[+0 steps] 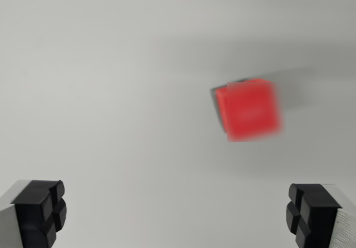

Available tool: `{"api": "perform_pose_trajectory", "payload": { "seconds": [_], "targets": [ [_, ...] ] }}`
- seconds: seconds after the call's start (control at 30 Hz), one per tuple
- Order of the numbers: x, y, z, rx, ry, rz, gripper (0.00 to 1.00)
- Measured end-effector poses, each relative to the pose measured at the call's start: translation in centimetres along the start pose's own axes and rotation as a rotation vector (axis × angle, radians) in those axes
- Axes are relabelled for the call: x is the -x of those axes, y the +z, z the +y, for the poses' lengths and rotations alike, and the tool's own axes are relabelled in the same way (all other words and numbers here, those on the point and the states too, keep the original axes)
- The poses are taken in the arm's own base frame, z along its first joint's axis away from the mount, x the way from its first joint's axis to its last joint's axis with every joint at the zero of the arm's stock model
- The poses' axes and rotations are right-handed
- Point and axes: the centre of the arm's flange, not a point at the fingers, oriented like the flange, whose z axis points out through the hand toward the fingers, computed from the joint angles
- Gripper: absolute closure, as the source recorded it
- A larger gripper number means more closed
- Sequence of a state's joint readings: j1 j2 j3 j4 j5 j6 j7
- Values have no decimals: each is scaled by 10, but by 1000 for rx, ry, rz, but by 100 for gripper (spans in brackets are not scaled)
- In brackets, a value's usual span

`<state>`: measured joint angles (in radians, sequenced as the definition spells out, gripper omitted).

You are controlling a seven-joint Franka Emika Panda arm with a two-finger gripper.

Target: Destack cube

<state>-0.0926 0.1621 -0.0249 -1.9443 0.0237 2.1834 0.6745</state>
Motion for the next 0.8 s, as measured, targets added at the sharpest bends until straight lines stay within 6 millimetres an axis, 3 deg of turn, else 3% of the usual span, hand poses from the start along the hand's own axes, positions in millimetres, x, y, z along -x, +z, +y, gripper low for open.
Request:
{"api": "perform_pose_trajectory", "payload": {
  "seconds": [0.8],
  "targets": [
    [-27,79,33,31,-158,-35,0]
  ]
}}
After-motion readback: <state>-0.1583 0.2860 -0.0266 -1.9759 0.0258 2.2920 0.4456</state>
